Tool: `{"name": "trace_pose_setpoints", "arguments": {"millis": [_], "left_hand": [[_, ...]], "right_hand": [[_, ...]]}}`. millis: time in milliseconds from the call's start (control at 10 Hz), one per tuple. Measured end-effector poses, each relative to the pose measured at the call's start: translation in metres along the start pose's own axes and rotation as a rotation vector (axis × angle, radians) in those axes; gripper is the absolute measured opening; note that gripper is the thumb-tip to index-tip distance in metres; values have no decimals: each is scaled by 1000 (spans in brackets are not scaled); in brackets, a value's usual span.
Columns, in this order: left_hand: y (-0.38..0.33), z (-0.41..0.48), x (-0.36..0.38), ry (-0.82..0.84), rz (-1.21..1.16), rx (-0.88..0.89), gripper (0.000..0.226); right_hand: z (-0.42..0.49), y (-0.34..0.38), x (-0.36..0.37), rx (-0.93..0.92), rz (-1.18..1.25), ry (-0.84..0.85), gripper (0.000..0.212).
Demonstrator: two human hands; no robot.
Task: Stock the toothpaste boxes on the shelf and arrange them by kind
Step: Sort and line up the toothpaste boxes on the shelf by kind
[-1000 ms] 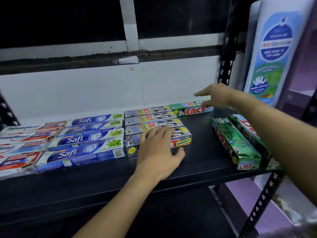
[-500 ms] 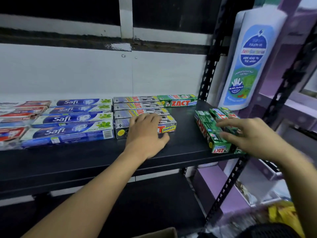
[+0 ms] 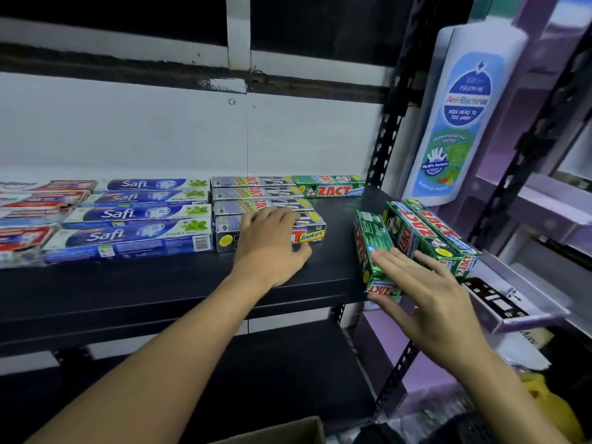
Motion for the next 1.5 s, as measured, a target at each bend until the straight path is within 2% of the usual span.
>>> {"name": "trace_pose_setpoints", "arguments": {"millis": [100, 200, 300, 400, 600, 700, 800, 900, 1000, 1100, 1200, 1300, 1500], "left_hand": [[0, 0, 0, -2, 2, -1, 57], [0, 0, 0, -6, 2, -1, 57], [0, 0, 0, -8, 3, -5, 56], [0, 0, 1, -9, 4, -5, 55], [-1, 0, 0, -2, 13, -6, 57], [0, 1, 1, -6, 13, -5, 56], [0, 1, 1, -7, 10, -8, 57], [0, 0, 1, -9, 9, -6, 56], [0, 1, 1, -6, 11, -3, 56], [0, 0, 1, -8, 12, -5, 56], [-1, 1, 1, -7, 11, -4, 56], [0, 0, 1, -26, 7, -2, 55], [0, 0, 1, -17, 7, -6, 55]], "right_hand": [[-5, 11, -9, 194, 143, -198, 57], [-13, 8, -17, 570, 407, -378, 52], [-21, 7, -11, 787, 592, -390, 34], [-27, 11, -8, 833, 555, -314, 29], [-28, 11, -4, 831, 519, -279, 29], [-27, 9, -3, 894, 608, -321, 21], [-27, 7, -2, 975, 700, -291, 21], [-27, 5, -1, 937, 607, -203, 28], [-27, 5, -3, 879, 509, -110, 25], [-26, 3, -5, 812, 400, -108, 26], [-20, -3, -10, 607, 218, -97, 40], [-9, -12, -5, 374, 125, -25, 35], [28, -19, 8, 280, -31, 30, 20]]}}
Point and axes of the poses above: each hand's wrist, its own z-axis towards the middle knuckle, its own x-axis out of the palm, y = z × x, the point moved 4 cm from there along z, towards the middle knuckle, and after that the axes turned 5 degrees about -y, right-handed, at the moved point
